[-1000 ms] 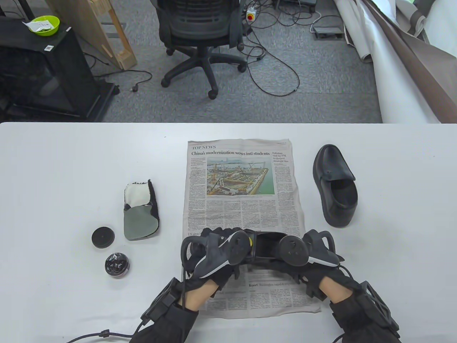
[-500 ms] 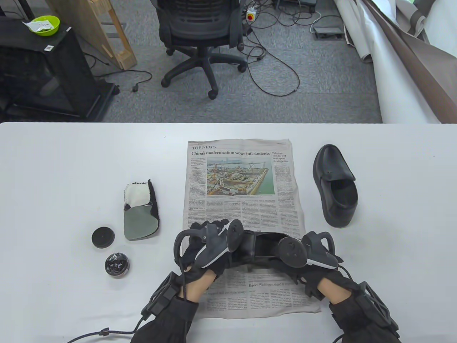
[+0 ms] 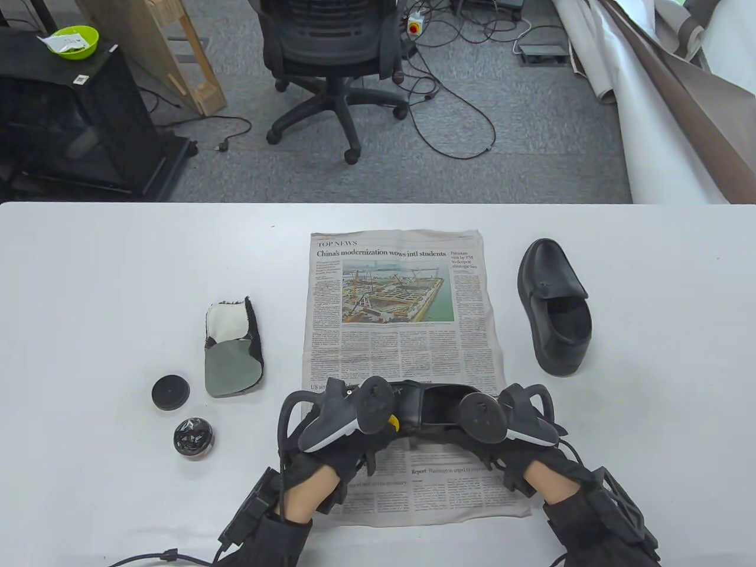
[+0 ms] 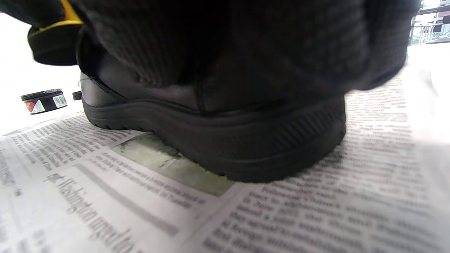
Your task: Dip and apply built-in sponge shoe polish on shoes
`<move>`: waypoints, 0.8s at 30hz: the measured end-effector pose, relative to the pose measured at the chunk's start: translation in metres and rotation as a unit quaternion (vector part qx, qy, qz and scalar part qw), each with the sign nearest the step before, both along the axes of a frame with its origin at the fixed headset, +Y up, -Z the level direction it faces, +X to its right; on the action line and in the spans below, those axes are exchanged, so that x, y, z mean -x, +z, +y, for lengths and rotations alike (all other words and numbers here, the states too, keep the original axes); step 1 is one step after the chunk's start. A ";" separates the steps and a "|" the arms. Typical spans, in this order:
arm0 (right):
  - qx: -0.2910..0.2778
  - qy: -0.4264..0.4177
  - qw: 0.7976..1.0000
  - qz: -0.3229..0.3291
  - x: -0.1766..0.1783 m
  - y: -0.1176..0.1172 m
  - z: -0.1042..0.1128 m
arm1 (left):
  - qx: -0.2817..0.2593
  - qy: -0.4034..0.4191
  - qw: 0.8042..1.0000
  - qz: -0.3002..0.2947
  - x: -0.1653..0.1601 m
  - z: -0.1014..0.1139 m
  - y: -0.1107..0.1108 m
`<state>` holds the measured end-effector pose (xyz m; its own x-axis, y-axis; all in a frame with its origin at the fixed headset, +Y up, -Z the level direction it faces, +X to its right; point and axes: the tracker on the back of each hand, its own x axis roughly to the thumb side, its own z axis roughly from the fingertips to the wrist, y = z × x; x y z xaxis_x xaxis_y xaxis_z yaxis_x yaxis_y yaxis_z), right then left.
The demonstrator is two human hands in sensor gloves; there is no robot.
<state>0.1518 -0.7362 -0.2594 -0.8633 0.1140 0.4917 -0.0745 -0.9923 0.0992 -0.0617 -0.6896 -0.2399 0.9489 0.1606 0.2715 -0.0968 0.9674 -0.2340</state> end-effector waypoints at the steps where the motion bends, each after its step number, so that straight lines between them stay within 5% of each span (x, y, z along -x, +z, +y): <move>1: -0.001 -0.001 1.000 0.000 0.000 0.000 0.000 | -0.004 0.002 1.000 -0.003 -0.003 0.001 0.001; 11: 0.010 -0.009 1.000 0.015 -0.002 -0.001 0.000 | -0.081 0.017 0.997 0.000 -0.031 0.004 -0.004; 24: 0.013 -0.010 1.000 0.021 -0.003 -0.002 0.000 | -0.094 -0.028 0.994 0.049 -0.040 0.000 -0.050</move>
<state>0.1546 -0.7366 -0.2613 -0.8391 0.1432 0.5248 -0.0885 -0.9878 0.1280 -0.0219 -0.6901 -0.2896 0.9785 0.0616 0.1967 -0.0548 0.9977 -0.0399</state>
